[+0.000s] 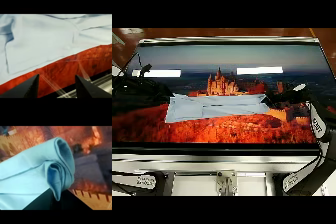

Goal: Fold the shirts.

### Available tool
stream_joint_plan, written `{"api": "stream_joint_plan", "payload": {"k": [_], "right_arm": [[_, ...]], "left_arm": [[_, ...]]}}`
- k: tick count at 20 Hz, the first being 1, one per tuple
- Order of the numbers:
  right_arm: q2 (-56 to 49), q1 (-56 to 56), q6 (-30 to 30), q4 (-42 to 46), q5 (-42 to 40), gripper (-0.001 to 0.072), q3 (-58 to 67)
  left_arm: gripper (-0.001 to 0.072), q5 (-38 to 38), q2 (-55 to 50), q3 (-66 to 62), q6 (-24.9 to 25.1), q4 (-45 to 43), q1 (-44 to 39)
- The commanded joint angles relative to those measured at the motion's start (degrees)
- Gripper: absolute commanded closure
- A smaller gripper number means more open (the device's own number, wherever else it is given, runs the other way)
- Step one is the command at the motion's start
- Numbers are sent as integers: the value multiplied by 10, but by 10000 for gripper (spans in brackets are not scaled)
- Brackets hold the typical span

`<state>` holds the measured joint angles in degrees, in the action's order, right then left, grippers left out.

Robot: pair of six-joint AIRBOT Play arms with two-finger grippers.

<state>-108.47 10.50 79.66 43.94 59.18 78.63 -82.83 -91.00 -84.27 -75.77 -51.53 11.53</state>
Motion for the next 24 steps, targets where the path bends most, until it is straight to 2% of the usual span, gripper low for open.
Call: {"api": "stream_joint_plan", "payload": {"k": [1,2,3,5,6,11,13,17,19,20,22,24], "right_arm": [[21,-5,-60,-50,-8,653,1],[40,-5,-75,-50,2,653,1],[66,-5,-86,-48,19,653,1],[123,-5,-84,-44,63,653,1],[156,-6,-76,-44,86,653,1],[314,-19,2,-24,157,653,1],[374,-29,46,-13,172,653,1],[471,-57,122,26,183,652,1],[502,-72,152,38,184,652,1],[513,-81,168,50,184,652,1],[520,-101,194,88,182,653,1],[508,-134,202,128,166,653,0]], "left_arm": [[334,34,14,0,1,37,-28],[542,46,13,0,1,44,-43],[610,67,13,0,3,51,-64],[613,122,12,0,2,51,-119],[652,156,7,0,2,51,-156],[664,288,-62,0,-1,52,-347],[665,323,-101,0,-27,66,-402],[666,435,-171,0,-43,244,-488],[666,486,-187,-2,-33,318,-505],[666,492,-187,-6,-6,337,-500],[668,472,-171,-10,26,332,-470],[669,445,-134,-10,33,258,-422]]}}
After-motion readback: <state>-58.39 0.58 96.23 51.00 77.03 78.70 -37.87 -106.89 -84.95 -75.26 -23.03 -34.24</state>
